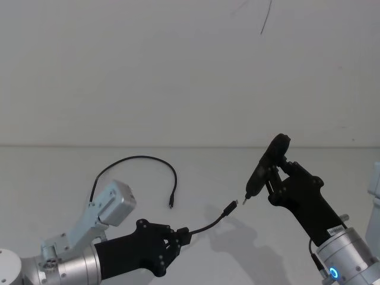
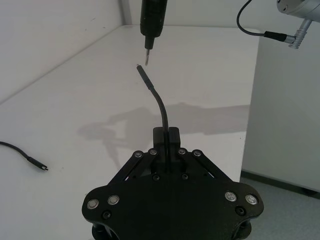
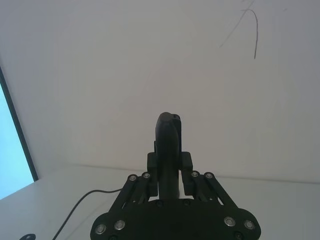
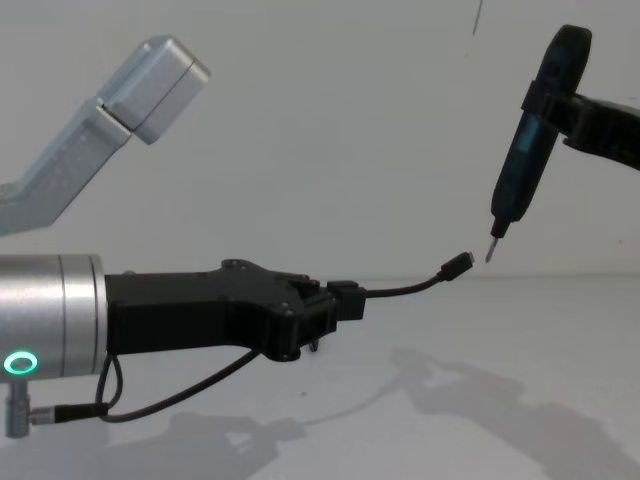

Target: Pick up the data cable with the one hand.

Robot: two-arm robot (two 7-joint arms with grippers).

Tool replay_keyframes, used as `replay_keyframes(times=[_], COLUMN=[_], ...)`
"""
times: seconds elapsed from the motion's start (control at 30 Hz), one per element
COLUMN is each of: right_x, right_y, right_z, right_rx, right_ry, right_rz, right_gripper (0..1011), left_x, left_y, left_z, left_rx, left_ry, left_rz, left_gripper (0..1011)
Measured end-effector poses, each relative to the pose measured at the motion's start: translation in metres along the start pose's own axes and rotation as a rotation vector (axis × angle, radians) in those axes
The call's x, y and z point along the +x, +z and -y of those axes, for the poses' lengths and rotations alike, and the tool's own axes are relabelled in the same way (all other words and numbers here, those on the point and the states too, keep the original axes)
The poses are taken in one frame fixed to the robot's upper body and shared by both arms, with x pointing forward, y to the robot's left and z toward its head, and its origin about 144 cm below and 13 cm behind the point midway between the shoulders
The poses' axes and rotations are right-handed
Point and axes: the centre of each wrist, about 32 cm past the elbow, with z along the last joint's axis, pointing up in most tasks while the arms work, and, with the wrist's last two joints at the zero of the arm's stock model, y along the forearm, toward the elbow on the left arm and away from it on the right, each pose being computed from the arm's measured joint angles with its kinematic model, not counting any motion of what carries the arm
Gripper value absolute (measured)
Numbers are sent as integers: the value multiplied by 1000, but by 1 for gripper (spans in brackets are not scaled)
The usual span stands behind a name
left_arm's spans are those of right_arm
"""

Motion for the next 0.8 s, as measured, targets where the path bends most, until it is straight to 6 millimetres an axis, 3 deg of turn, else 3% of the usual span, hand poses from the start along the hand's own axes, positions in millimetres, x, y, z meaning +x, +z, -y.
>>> replay_keyframes(times=[0.8], right_x=[-2], right_y=[-4], right_z=[-5], right_rx=[-5], right_ry=[11], right_rz=[-26], right_gripper=[269], left_x=[0], left_y=[0], left_z=[0], left_rx=[0], left_ry=[0], left_rz=[0], left_gripper=[44])
